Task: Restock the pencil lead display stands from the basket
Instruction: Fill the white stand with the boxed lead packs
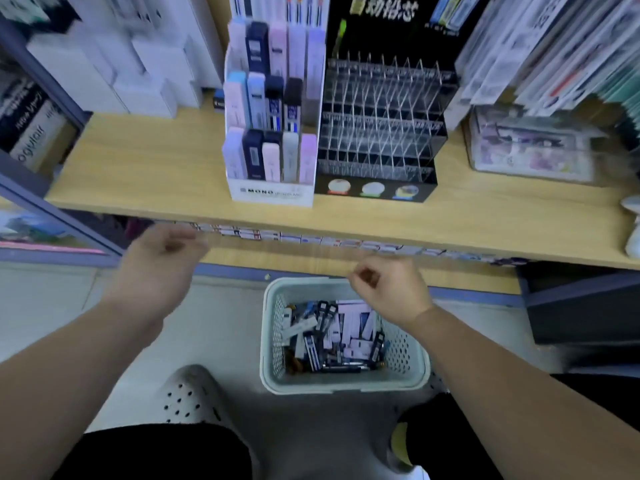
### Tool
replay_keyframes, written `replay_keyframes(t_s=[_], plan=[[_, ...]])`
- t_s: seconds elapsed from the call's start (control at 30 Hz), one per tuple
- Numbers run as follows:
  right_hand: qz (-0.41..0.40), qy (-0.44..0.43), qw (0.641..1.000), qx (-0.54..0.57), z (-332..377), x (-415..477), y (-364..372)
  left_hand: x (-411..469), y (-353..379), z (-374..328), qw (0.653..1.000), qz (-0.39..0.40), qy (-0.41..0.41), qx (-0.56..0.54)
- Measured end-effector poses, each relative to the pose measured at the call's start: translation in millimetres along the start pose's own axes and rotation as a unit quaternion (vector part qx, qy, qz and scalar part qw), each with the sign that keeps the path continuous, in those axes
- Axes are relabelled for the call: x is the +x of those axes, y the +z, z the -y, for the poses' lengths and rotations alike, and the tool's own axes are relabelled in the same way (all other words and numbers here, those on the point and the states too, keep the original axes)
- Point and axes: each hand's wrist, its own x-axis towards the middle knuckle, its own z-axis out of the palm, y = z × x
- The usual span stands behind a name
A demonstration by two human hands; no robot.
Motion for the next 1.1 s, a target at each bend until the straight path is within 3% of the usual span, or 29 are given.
replay_keyframes(t_s=[0.1, 0.2, 0.27, 0.37, 0.47, 0.63, 0.83, 1.1], plan=[[0.091, 0.042, 0.995, -0.021, -36, -24, 29, -23, 15, 47, 0.991, 0.083, -0.049, 0.091], [0.158, 0.188, 0.969, 0.042, -62, -36, 48, -33, 48, 83, 0.976, 0.141, -0.091, 0.141], [0.203, 0.274, 0.940, 0.030, -77, -36, 62, -27, 75, 100, 0.966, 0.155, -0.098, 0.184], [0.274, 0.304, 0.912, 0.031, -84, -27, 82, -16, 111, 117, 0.961, 0.145, -0.070, 0.222], [0.347, 0.298, 0.889, -0.005, -87, -27, 104, -11, 133, 131, 0.970, 0.104, -0.028, 0.219], [0.334, 0.309, 0.890, -0.022, -99, -44, 130, -14, 133, 152, 0.977, 0.102, 0.004, 0.186], [0.353, 0.204, 0.907, -0.108, -101, -45, 137, -21, 142, 162, 0.985, 0.084, 0.022, 0.150], [0.384, 0.119, 0.893, -0.201, -99, -41, 140, -20, 144, 167, 0.989, 0.082, 0.018, 0.125]])
